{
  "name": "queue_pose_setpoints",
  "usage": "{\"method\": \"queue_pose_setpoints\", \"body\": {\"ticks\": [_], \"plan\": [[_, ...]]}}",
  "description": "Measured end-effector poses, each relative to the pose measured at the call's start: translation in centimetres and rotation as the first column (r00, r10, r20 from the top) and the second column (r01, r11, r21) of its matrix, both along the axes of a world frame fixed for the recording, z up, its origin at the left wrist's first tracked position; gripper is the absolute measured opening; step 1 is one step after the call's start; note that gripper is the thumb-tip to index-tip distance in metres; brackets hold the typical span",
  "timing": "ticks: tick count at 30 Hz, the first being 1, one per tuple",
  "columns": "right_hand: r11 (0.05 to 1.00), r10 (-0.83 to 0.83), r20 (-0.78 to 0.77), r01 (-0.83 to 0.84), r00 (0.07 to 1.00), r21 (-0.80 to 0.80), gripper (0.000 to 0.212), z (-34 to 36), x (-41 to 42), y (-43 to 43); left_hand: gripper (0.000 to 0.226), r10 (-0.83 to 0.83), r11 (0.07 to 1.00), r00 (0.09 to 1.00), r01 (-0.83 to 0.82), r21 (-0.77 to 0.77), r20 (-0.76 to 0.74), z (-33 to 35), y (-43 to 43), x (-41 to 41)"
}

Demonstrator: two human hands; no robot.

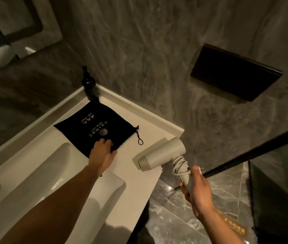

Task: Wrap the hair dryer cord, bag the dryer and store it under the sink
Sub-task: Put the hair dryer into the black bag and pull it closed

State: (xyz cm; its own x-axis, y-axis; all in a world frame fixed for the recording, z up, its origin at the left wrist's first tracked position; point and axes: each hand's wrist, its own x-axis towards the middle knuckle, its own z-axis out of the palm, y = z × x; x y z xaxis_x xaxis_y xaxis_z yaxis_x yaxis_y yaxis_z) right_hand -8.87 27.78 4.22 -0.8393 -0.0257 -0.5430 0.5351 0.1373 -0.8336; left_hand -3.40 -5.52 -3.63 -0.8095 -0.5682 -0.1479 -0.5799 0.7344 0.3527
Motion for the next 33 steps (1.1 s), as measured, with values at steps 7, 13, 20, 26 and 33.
{"method": "queue_pose_setpoints", "body": {"ticks": [7,13,20,26,33], "plan": [[0.999,0.048,-0.021,-0.049,0.999,-0.016,0.052,-0.4,0.1,0.6,0.024,0.091,0.965,0.972,-0.033,0.259,-0.215,-0.3,2.4,0.7],[1.000,0.006,-0.069,-0.005,0.998,0.011,0.056,-0.5,1.2,1.5,0.015,0.261,0.838,0.934,-0.093,0.538,-0.245,0.9,9.5,0.6],[0.999,-0.022,-0.100,0.027,0.995,0.042,0.053,-1.3,1.7,3.1,0.024,0.405,0.660,0.872,-0.071,0.747,-0.275,1.7,14.4,1.2],[1.000,-0.007,-0.051,0.008,0.999,0.020,0.049,-2.1,2.6,2.5,0.016,0.386,0.688,0.870,-0.049,0.724,-0.308,2.2,15.1,1.6],[0.995,0.098,-0.030,-0.097,0.995,0.029,0.048,-3.0,2.9,0.7,0.014,0.290,0.773,0.901,-0.023,0.634,-0.322,3.0,14.9,2.1]]}}
